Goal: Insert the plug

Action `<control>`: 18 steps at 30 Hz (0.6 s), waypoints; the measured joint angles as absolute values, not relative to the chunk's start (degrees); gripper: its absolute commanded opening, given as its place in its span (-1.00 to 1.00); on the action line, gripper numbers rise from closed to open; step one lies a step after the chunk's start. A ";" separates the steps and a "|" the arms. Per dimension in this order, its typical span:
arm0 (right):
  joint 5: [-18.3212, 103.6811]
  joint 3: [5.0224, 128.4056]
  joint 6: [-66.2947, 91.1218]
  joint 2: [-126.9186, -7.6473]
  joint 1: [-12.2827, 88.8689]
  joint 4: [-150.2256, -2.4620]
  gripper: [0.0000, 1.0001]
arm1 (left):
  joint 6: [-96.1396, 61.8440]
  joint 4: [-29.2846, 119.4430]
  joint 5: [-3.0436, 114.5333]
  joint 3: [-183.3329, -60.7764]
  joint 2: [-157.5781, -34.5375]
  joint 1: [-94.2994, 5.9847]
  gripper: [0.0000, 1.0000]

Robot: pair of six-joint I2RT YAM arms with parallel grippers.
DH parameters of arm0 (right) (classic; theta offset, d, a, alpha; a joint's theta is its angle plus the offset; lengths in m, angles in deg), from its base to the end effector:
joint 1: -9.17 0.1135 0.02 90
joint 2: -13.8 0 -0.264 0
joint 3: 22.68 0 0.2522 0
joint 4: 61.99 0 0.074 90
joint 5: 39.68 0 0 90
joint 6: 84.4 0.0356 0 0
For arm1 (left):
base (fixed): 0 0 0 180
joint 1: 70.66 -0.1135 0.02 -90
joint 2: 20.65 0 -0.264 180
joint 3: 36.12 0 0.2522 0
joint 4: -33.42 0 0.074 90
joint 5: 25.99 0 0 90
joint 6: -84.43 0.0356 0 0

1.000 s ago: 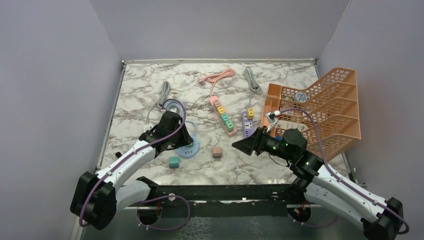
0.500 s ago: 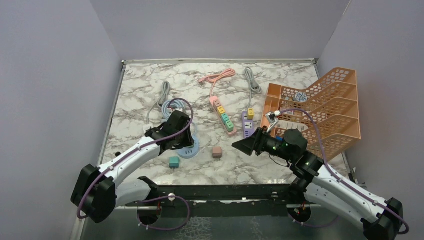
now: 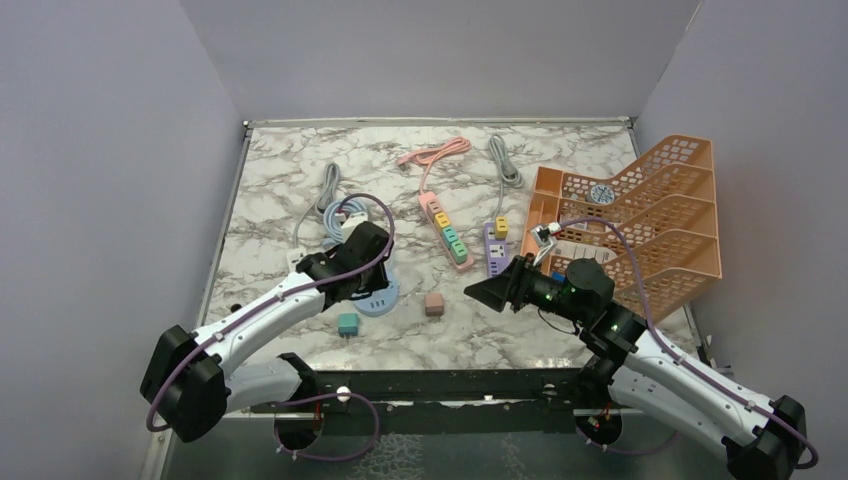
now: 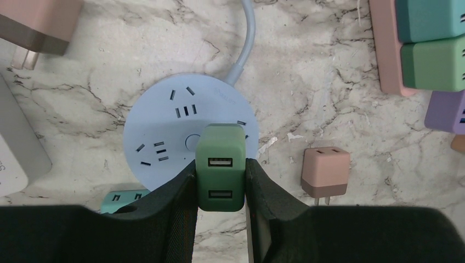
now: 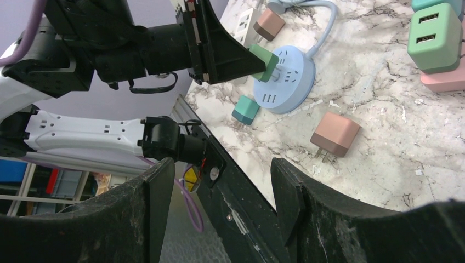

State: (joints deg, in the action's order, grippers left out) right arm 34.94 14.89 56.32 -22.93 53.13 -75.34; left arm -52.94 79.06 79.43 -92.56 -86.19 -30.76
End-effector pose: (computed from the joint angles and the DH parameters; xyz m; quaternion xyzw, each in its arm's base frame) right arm 0.1132 0.1223 0.2516 -0.0380 0.7765 0.5268 0.3435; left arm 0.1766 -0.1353 0.2255 -0.1021 0.9398 -0.1146 0.3054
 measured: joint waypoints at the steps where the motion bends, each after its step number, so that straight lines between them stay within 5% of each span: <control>1: 34.97 14.89 56.30 -22.93 53.13 -75.34 0.29 | -53.07 79.10 79.71 -92.89 -86.06 -30.71 -1.00; 18: 35.51 14.89 56.30 -22.52 53.13 -75.63 0.28 | -56.33 78.86 82.44 -94.20 -91.17 -29.27 -1.00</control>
